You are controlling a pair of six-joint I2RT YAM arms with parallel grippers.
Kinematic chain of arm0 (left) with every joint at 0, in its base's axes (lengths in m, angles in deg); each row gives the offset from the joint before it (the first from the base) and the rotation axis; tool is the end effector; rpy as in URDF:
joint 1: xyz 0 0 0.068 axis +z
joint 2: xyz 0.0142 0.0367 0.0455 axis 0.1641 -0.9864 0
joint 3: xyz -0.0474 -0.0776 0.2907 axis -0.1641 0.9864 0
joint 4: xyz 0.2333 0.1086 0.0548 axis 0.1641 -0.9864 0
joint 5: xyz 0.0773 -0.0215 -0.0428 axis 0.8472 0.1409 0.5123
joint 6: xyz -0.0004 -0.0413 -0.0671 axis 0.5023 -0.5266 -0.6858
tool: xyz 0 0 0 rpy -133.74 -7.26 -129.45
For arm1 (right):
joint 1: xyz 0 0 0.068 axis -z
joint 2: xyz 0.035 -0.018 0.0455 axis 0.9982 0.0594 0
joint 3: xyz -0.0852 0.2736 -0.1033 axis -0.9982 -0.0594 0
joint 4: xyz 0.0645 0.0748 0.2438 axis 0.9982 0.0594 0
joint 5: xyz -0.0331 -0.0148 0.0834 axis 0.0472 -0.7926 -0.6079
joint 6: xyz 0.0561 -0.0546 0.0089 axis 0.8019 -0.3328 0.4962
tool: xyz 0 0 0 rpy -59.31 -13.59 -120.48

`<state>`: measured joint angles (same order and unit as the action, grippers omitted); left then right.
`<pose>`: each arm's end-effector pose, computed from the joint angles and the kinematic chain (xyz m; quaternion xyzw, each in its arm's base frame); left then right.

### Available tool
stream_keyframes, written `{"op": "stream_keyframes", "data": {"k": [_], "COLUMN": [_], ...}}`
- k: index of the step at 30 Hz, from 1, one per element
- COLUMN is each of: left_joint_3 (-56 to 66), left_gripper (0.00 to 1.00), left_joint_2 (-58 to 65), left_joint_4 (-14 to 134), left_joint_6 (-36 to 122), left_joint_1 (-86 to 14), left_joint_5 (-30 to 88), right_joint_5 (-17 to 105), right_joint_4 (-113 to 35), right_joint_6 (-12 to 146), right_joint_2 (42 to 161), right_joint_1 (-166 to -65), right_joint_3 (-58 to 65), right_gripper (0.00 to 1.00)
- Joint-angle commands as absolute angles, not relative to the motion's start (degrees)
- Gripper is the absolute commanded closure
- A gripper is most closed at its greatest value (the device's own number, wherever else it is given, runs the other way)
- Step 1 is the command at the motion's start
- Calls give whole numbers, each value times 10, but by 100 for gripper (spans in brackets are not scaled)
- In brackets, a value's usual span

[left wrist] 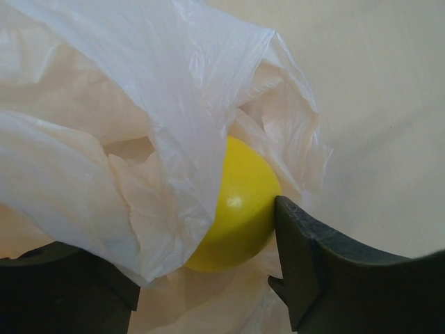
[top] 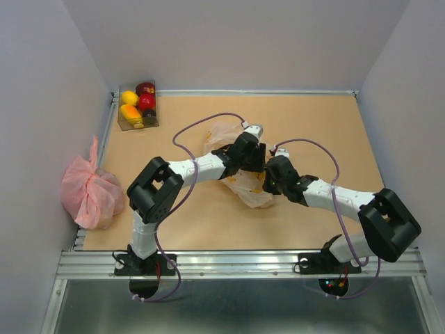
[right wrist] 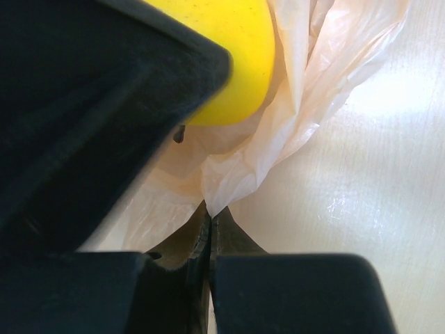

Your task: Untie the knot of the plastic bag and take out the fruit

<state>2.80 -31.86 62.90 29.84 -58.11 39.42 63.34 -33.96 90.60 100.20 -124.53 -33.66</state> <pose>0.3188 -0.3581 0.2231 0.1689 0.8534 -0.2804 0.4057 0.2354 0.1656 0.1847 -0.0224 0.9269 0.1227 0.3540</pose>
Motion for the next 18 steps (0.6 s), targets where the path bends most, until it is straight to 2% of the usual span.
{"op": "stream_keyframes", "data": {"k": [1,3,5,14,18], "left_joint_3": [24,28,36,58,55], "left_gripper": [49,60,64,64,64], "left_joint_2": [-296,-266,-245,-130,-65], "left_joint_4": [613,608,596,516,495], "left_joint_6": [297,300,303,330,337], "left_joint_1": [-585,-585,-583,-561,-531], "left_joint_5": [408,413,416,373,302], "right_joint_5": [646,658,677,737,743], "right_joint_4": [-349,-348,-347,-340,-333], "right_joint_6": [912,914,920,941,948], "right_joint_2": [985,980,971,970,983], "right_joint_1": [-1249,-1248,-1248,-1247,-1246], "right_joint_3": [-348,-352,-359,-358,-349], "right_gripper": [99,100,99,99,99]}}
